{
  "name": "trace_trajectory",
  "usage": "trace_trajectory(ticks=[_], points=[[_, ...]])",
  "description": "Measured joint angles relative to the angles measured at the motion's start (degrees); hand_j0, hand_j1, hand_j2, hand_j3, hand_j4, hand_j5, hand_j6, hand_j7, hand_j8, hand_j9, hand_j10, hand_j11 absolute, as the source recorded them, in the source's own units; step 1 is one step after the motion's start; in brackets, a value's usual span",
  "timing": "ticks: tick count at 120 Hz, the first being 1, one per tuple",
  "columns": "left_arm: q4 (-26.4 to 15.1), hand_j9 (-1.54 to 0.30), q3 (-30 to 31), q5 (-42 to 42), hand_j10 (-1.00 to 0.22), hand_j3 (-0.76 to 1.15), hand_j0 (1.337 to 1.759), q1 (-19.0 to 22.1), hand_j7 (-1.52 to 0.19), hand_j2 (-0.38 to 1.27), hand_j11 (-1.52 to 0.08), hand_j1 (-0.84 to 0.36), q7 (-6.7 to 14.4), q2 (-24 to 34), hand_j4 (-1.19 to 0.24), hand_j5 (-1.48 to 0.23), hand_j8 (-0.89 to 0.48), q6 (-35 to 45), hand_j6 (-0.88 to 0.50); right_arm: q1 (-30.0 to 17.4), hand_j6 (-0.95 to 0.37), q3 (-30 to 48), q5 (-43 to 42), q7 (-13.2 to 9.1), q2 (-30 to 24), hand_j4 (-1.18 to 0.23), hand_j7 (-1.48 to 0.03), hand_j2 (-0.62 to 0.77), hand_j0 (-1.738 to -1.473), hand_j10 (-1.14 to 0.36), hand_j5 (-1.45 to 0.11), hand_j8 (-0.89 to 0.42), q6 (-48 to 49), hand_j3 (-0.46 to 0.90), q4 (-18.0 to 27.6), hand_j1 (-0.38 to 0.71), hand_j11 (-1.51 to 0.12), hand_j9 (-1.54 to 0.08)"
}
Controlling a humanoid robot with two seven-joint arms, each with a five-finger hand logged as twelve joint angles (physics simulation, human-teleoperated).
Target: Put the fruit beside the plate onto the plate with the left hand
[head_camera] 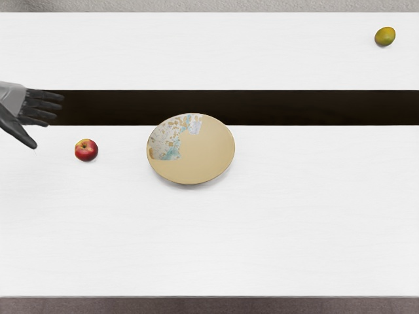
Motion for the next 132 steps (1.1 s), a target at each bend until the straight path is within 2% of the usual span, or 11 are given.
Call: trace_trajectory(ticks=[18,36,46,61,74,80,100,119,132], points=[[0.45,-0.02,0.04,0.01,-0.02,0.00,1.658,0.00,-0.02,0.00,-0.02,0.33,0.05,-1.81,-0.02,-0.02,-0.02,-0.29,-0.02,0.01,-0.02,0.06,0.05,0.00,0.00,-0.02,-0.02,0.00,-1.658,-0.02,-0.02,-0.02,0.03,0.00,0.00,-0.33,-0.02,-0.02],[0.17,-0.02,0.05,11.94,-0.02,0.00,1.658,-0.18,-0.02,0.00,-0.02,0.33,0.15,-9.85,-0.02,-0.02,-0.02,0.56,-0.02,0.03,-0.02,0.07,0.06,0.00,0.00,-0.02,-0.02,0.00,-1.658,-0.02,-0.02,-0.02,0.04,0.00,0.01,-0.33,-0.02,-0.02],[-1.07,-0.02,0.14,18.49,-0.02,0.00,1.658,-0.10,-0.03,0.00,-0.02,0.33,0.09,-10.40,-0.02,-0.03,-0.02,6.19,-0.02,0.02,-0.02,0.08,0.04,0.00,0.00,-0.02,-0.02,0.00,-1.658,-0.02,-0.02,-0.02,0.06,0.00,0.01,-0.33,-0.02,-0.02],[-6.59,-0.03,0.47,26.93,-0.03,0.00,1.658,1.29,-0.03,0.00,-0.03,0.32,0.08,-10.65,-0.03,-0.03,-0.03,16.99,-0.03,0.05,-0.02,0.08,0.06,0.00,0.00,-0.02,-0.02,0.00,-1.658,-0.02,-0.02,-0.02,0.10,0.00,0.01,-0.33,-0.02,-0.02],[-8.60,-0.03,3.70,35.40,-0.03,0.00,1.658,1.47,-0.03,0.01,-0.03,0.32,1.15,-17.26,-0.03,-0.03,-0.03,25.64,-0.03,0.04,-0.02,0.08,0.05,0.00,0.00,-0.02,-0.02,0.00,-1.658,-0.02,-0.02,-0.02,0.12,0.00,0.01,-0.33,-0.02,-0.02],[-9.02,-0.03,6.02,37.81,-0.03,0.00,1.658,1.46,-0.03,0.01,-0.03,0.32,1.67,-18.00,-0.03,-0.03,-0.03,30.76,-0.03,0.04,-0.02,0.08,0.05,0.00,0.00,-0.02,-0.02,0.00,-1.658,-0.02,-0.02,-0.02,0.12,0.00,0.01,-0.33,-0.02,-0.02],[-9.41,-0.05,11.87,42.00,-0.04,0.00,1.658,1.82,-0.05,0.01,-0.05,0.31,2.34,-18.89,-0.04,-0.05,-0.04,41.83,-0.04,0.02,-0.02,0.08,0.06,0.00,0.00,-0.02,-0.02,0.00,-1.658,-0.02,-0.02,-0.02,0.12,0.00,0.01,-0.33,-0.02,-0.02],[-9.32,-0.19,14.22,42.97,-0.15,0.00,1.658,3.87,-0.19,0.03,-0.19,0.17,2.48,-22.75,-0.15,-0.19,-0.15,46.11,-0.15,0.05,-0.02,0.08,0.07,0.00,0.00,-0.02,-0.02,0.00,-1.658,-0.02,-0.02,-0.02,0.12,0.00,0.01,-0.33,-0.02,-0.02],[-9.19,-0.29,14.65,43.15,-0.23,0.00,1.658,4.16,-0.29,0.05,-0.29,0.08,2.50,-22.94,-0.23,-0.29,-0.23,47.99,-0.23,0.03,-0.02,0.08,0.06,0.00,0.00,-0.02,-0.02,0.00,-1.658,-0.02,-0.02,-0.02,0.12,0.00,0.01,-0.33,-0.02,-0.02]])
